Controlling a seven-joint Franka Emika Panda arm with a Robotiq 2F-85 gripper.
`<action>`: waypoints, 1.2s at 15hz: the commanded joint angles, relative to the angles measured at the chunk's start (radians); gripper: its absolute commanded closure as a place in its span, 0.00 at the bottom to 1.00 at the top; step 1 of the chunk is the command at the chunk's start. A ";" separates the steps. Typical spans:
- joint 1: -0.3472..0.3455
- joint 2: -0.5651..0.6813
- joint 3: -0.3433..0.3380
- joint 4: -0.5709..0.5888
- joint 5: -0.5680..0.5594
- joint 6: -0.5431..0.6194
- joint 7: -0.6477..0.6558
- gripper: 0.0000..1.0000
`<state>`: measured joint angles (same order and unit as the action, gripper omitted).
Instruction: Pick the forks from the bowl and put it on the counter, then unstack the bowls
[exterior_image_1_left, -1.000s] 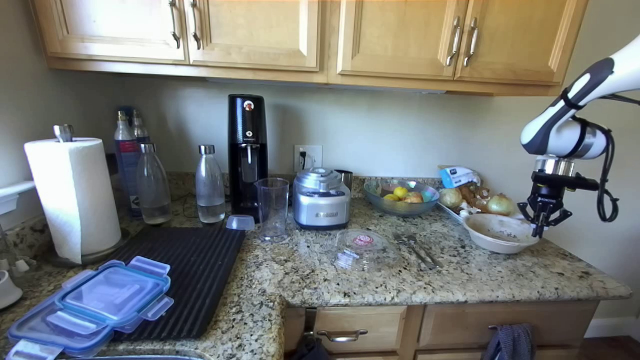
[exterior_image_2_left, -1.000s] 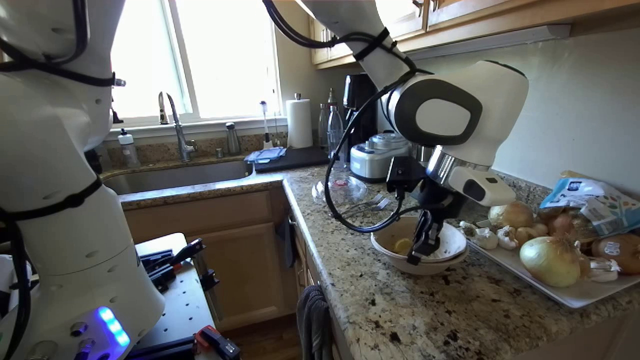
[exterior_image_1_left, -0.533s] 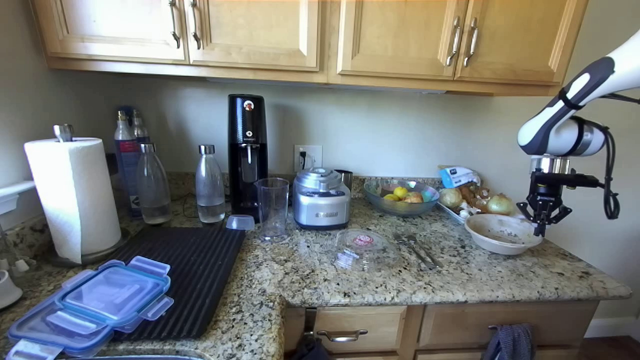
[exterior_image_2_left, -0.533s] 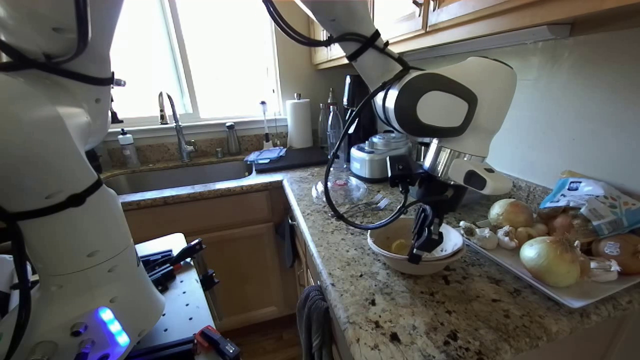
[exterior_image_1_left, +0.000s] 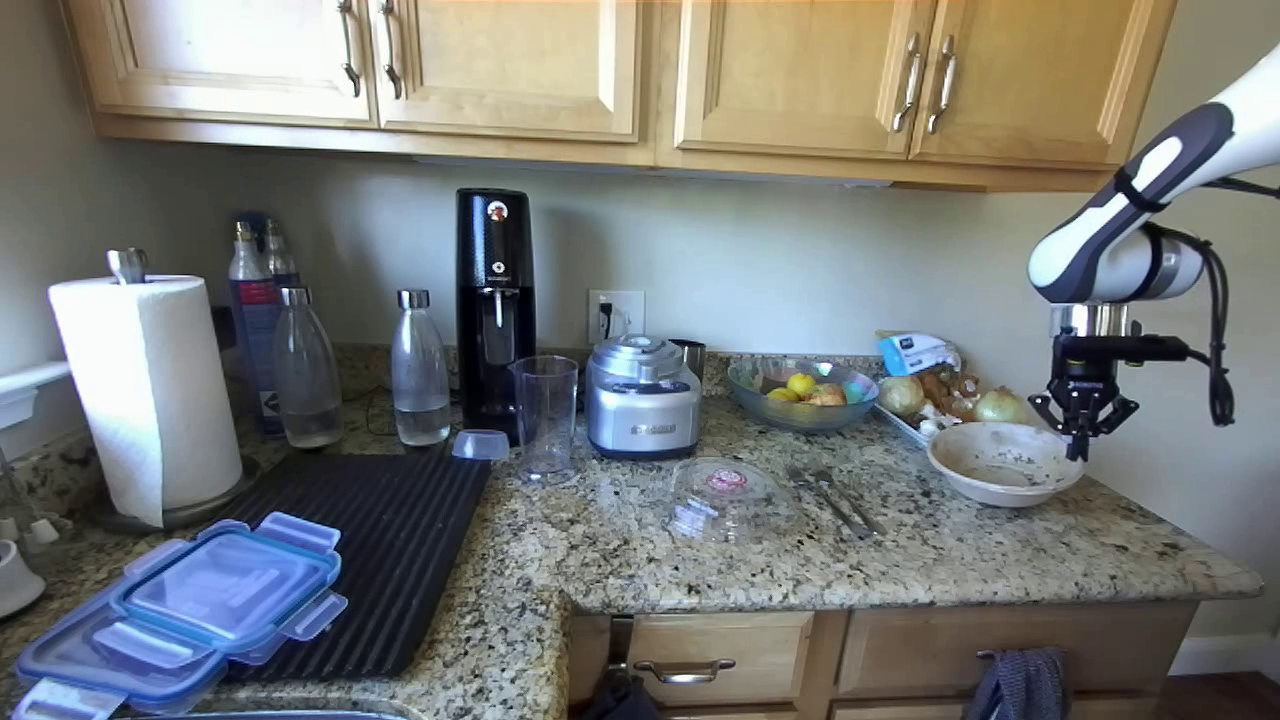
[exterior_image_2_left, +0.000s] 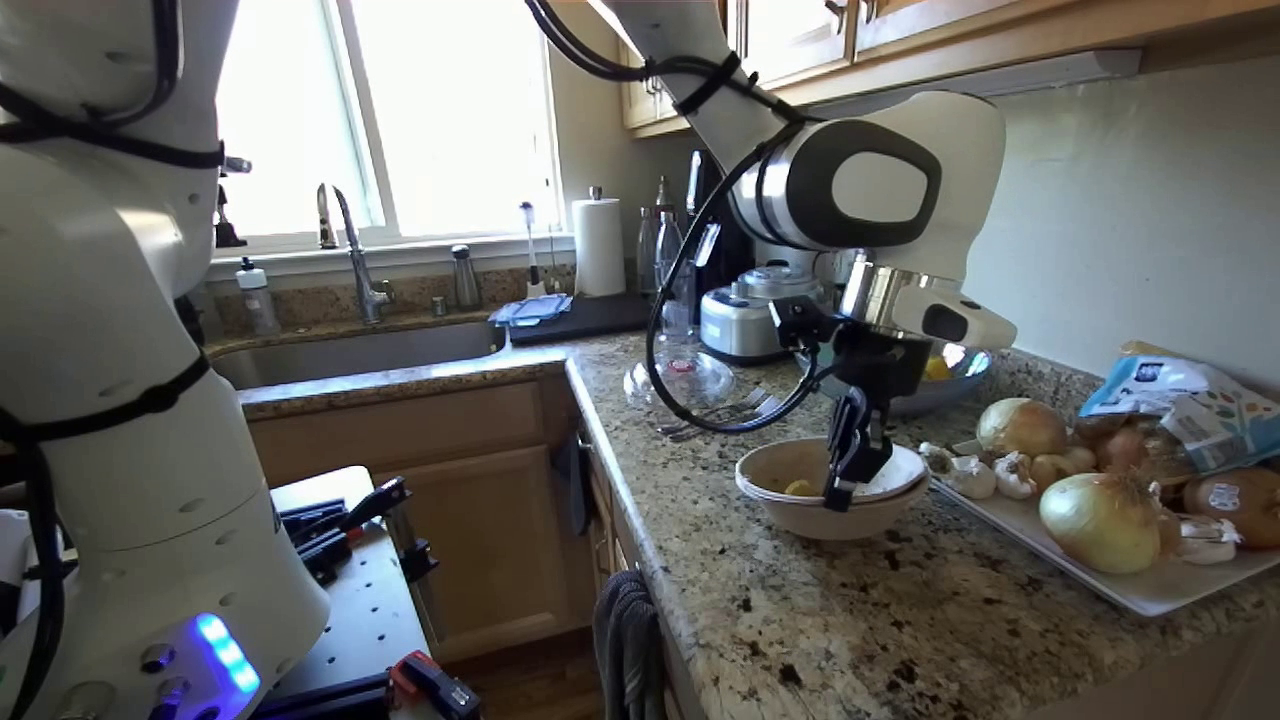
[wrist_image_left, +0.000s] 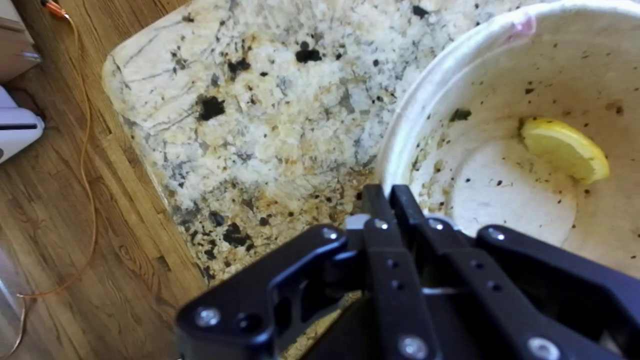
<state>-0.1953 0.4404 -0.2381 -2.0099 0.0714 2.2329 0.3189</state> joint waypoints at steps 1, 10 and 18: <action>0.048 -0.036 -0.038 -0.034 -0.076 0.015 0.106 0.93; 0.099 0.051 -0.062 -0.004 -0.173 -0.037 0.299 0.93; 0.124 0.069 -0.054 -0.003 -0.231 -0.060 0.328 0.93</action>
<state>-0.0956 0.5138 -0.2830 -2.0082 -0.1400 2.1981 0.6187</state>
